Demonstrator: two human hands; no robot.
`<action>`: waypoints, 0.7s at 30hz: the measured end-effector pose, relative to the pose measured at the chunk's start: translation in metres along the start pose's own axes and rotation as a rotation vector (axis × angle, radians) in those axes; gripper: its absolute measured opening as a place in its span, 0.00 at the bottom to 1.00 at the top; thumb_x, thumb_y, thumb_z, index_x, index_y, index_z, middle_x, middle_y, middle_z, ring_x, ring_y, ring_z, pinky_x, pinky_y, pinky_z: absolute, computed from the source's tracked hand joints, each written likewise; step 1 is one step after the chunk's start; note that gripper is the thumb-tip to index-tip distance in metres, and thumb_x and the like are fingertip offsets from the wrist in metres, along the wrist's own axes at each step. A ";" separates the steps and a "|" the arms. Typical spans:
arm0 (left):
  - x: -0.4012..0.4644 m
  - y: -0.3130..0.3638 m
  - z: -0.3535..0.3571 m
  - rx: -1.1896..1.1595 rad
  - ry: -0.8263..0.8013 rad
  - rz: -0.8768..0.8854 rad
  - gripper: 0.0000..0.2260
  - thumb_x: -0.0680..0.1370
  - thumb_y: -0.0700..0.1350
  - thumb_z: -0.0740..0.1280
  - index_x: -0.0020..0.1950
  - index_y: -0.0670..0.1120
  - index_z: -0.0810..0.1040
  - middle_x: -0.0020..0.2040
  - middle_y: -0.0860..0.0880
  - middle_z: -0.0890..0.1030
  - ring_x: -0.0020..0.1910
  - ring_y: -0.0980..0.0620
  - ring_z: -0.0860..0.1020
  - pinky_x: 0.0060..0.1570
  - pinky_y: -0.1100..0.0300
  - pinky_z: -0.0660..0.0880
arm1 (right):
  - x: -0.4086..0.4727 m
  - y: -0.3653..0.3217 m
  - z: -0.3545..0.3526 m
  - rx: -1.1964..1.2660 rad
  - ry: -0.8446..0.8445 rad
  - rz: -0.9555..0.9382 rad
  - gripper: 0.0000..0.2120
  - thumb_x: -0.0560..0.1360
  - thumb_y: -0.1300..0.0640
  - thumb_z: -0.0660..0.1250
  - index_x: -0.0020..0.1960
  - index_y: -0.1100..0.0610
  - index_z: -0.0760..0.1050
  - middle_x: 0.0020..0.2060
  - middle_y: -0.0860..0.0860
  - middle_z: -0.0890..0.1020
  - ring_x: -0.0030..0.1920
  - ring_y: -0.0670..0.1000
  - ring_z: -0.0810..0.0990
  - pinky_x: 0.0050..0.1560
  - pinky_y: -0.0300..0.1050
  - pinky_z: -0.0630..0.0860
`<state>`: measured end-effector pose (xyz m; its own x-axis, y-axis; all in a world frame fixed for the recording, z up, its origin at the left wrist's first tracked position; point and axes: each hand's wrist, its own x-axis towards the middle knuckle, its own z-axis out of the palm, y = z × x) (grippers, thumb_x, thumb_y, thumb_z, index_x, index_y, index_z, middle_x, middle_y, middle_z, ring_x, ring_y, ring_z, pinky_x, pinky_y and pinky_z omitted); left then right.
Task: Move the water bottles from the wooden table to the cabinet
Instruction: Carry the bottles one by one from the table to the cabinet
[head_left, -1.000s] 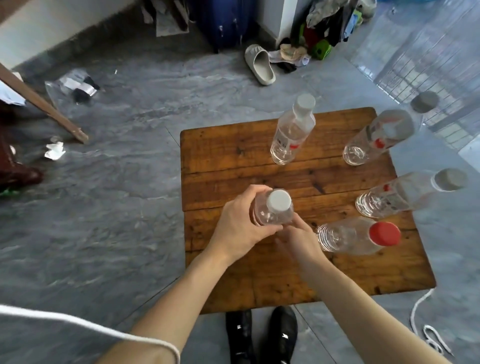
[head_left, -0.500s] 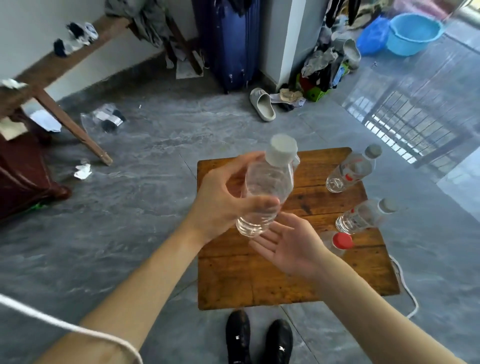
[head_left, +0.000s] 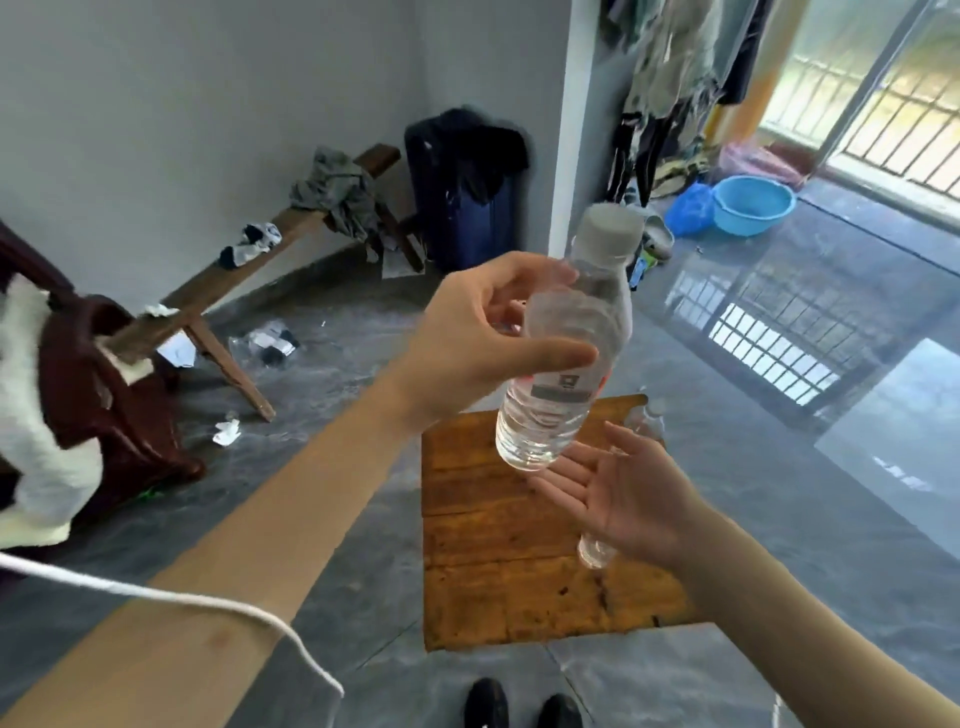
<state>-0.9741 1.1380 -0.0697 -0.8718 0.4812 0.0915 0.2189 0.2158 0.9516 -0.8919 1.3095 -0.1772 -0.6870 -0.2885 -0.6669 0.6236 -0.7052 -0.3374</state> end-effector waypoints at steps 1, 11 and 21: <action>-0.001 0.015 0.004 0.012 -0.005 0.006 0.27 0.65 0.48 0.81 0.63 0.51 0.78 0.55 0.55 0.85 0.53 0.49 0.85 0.56 0.52 0.82 | -0.012 -0.004 -0.001 0.020 0.002 -0.005 0.27 0.83 0.45 0.53 0.70 0.66 0.69 0.62 0.65 0.80 0.62 0.63 0.81 0.58 0.57 0.80; -0.003 0.092 0.059 -0.092 -0.133 -0.036 0.27 0.67 0.39 0.82 0.60 0.57 0.79 0.59 0.49 0.85 0.57 0.47 0.84 0.62 0.50 0.80 | -0.107 -0.025 -0.011 0.132 0.005 -0.104 0.25 0.80 0.49 0.58 0.67 0.68 0.73 0.61 0.66 0.80 0.54 0.65 0.84 0.52 0.59 0.81; 0.008 0.146 0.121 -0.139 -0.307 0.052 0.26 0.67 0.39 0.81 0.59 0.57 0.77 0.60 0.50 0.84 0.58 0.48 0.84 0.53 0.57 0.82 | -0.172 -0.040 -0.049 0.256 0.104 -0.306 0.25 0.83 0.48 0.54 0.68 0.67 0.71 0.61 0.65 0.81 0.63 0.65 0.80 0.54 0.60 0.79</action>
<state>-0.8964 1.2759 0.0345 -0.6842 0.7261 0.0683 0.1792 0.0766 0.9808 -0.7805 1.4189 -0.0815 -0.7769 0.0171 -0.6294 0.2743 -0.8905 -0.3629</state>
